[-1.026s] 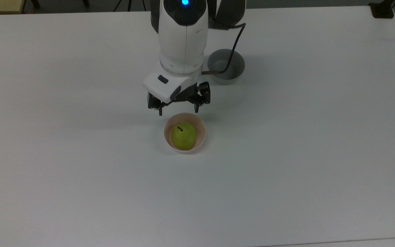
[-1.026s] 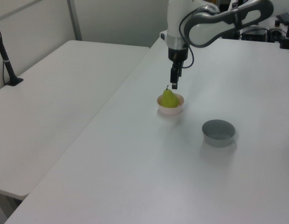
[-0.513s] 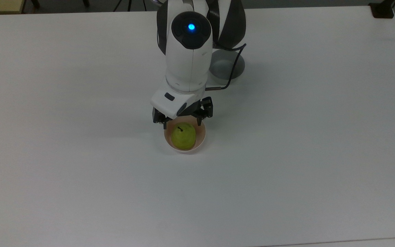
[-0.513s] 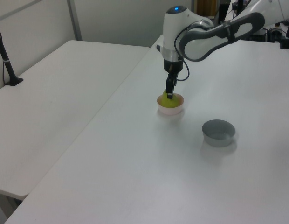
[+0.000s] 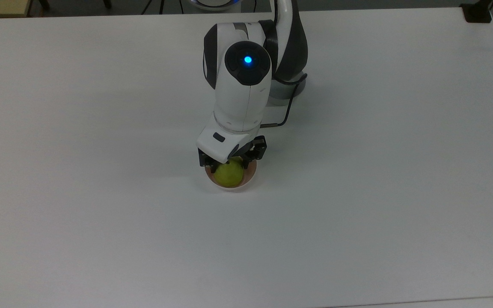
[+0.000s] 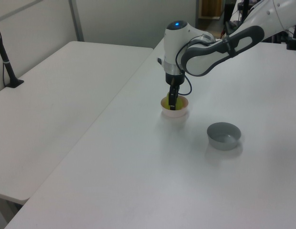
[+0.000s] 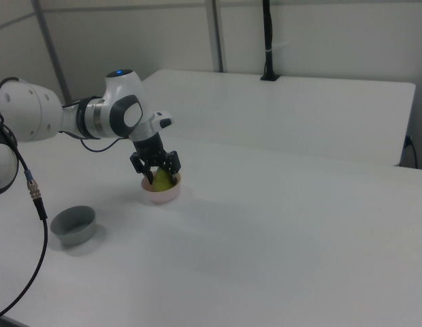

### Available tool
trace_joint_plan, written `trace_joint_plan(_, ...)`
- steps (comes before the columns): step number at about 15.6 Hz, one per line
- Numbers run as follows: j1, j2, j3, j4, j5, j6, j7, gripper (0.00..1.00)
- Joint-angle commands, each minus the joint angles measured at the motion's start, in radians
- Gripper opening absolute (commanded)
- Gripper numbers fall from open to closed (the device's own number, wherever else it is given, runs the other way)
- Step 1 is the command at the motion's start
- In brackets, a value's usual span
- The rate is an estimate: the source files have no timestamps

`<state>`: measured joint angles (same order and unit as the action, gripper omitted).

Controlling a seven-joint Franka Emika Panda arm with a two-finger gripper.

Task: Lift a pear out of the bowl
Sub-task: 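Lower the gripper into the pink bowl and close on the pear, then lift the green pear up out of the pink bowl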

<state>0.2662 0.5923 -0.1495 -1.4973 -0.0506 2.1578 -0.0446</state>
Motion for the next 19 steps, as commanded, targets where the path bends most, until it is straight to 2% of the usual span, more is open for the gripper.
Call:
trace_joint_plan(1, 0.013, 0.001, -0.013, 0.012, -0.017, 0.01, 0.015, 0.6)
trace_joint_plan(3, 0.013, -0.015, -0.015, 0.012, -0.015, 0.008, 0.015, 0.52)
trace_joint_plan(13, -0.001, -0.227, -0.016, -0.015, -0.005, -0.052, 0.015, 0.52)
trace_joint_plan(17, -0.079, -0.253, -0.016, -0.021, -0.012, -0.088, 0.003, 0.52)
trace_joint_plan(19, -0.131, -0.273, -0.016, -0.03, -0.012, -0.119, -0.055, 0.52)
